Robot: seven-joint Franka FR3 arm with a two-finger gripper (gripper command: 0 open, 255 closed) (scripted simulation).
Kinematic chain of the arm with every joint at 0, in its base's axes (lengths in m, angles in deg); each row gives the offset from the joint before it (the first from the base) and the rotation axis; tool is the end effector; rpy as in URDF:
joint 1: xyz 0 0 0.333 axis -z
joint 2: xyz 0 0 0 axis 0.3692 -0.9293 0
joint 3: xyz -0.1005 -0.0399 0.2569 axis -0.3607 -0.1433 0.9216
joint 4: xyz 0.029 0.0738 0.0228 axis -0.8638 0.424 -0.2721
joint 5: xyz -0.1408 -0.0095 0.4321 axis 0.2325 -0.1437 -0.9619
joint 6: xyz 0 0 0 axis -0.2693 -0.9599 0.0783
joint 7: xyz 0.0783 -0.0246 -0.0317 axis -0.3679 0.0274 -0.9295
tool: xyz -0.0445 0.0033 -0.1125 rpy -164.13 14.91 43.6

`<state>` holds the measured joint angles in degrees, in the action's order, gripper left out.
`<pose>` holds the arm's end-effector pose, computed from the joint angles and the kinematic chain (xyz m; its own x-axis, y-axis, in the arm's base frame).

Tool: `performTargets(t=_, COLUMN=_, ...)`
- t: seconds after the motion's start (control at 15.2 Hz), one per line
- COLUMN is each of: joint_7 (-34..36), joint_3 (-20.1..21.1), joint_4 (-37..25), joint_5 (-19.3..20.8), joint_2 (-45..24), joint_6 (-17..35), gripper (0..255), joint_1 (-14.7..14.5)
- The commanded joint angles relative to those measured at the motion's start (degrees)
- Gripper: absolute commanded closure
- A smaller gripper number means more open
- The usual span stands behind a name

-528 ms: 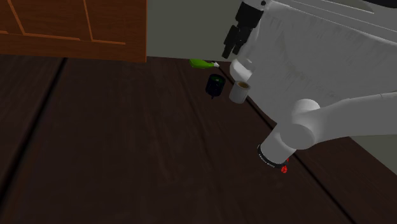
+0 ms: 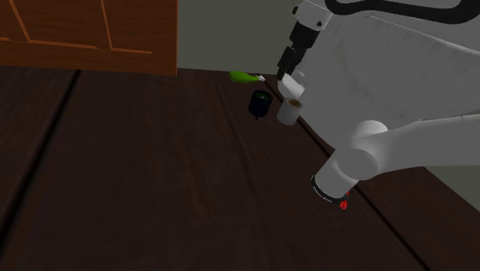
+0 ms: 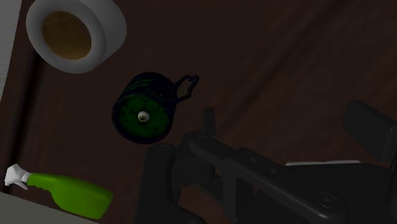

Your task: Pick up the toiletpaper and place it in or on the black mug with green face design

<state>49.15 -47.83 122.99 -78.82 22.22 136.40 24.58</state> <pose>0.4080 -0.0444 0.5069 0.9956 0.0603 0.0713 0.0627 -0.9975 -0.0320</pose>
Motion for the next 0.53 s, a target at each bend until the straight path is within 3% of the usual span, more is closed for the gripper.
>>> performTargets(t=0.0, joint_7=-2.5, joint_3=-2.1, joint_4=1.9, joint_5=1.5, joint_2=-0.2, joint_6=1.9, gripper=0, joint_1=1.0)
performTargets(t=0.46, joint_7=-11.1, joint_3=-10.2, joint_4=6.1, joint_5=7.1, joint_2=-3.6, joint_6=8.9, gripper=0, joint_1=4.6)
